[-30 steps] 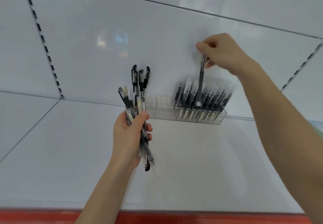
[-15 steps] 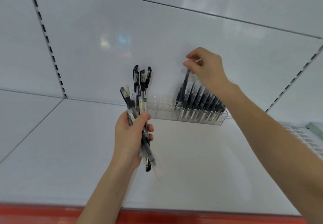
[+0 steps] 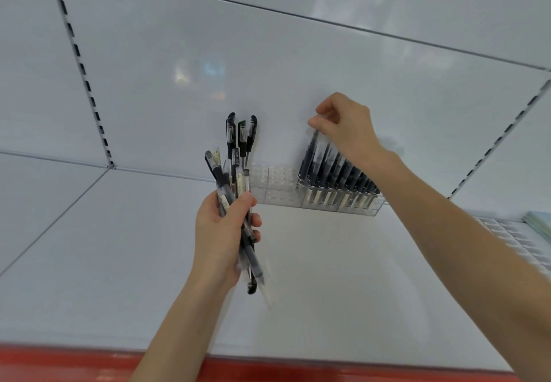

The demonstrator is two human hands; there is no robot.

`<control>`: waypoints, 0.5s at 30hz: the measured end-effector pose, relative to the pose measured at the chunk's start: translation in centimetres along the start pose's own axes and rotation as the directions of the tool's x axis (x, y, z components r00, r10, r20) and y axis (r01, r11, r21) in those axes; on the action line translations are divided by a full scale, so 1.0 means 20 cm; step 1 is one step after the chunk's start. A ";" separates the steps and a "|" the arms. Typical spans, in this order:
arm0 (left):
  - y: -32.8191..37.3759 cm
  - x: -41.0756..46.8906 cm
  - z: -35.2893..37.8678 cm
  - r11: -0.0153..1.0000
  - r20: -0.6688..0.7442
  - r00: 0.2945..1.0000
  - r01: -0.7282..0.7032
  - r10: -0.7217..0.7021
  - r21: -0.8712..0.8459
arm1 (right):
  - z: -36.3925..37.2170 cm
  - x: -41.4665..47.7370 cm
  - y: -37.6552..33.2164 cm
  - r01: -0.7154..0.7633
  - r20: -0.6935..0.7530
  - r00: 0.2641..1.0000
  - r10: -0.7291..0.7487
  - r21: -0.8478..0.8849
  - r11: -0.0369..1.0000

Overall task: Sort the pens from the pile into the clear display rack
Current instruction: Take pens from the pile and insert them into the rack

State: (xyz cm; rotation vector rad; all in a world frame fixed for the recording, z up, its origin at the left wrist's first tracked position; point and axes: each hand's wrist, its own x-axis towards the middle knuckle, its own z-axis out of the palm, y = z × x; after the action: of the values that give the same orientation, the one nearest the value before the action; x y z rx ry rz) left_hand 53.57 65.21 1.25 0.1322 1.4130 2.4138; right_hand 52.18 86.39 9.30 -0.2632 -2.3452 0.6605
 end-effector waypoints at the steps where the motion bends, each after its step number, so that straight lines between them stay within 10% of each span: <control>1: 0.00 0.00 0.00 1.000 -0.003 1.000 0.000 0.000 -0.004 | 0.00 0.00 0.01 -0.003 0.016 1.000 0.003 -0.018 1.000; 15: 0.00 0.01 0.00 1.000 -0.019 1.000 -0.006 0.006 -0.005 | -0.03 -0.01 0.01 0.021 0.113 0.994 -0.009 -0.109 0.994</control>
State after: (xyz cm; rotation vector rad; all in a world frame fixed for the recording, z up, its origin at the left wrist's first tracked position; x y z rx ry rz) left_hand 53.39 65.35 1.16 0.1132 1.4172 2.4294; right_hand 52.75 86.73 9.34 -0.2634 -2.4933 0.5529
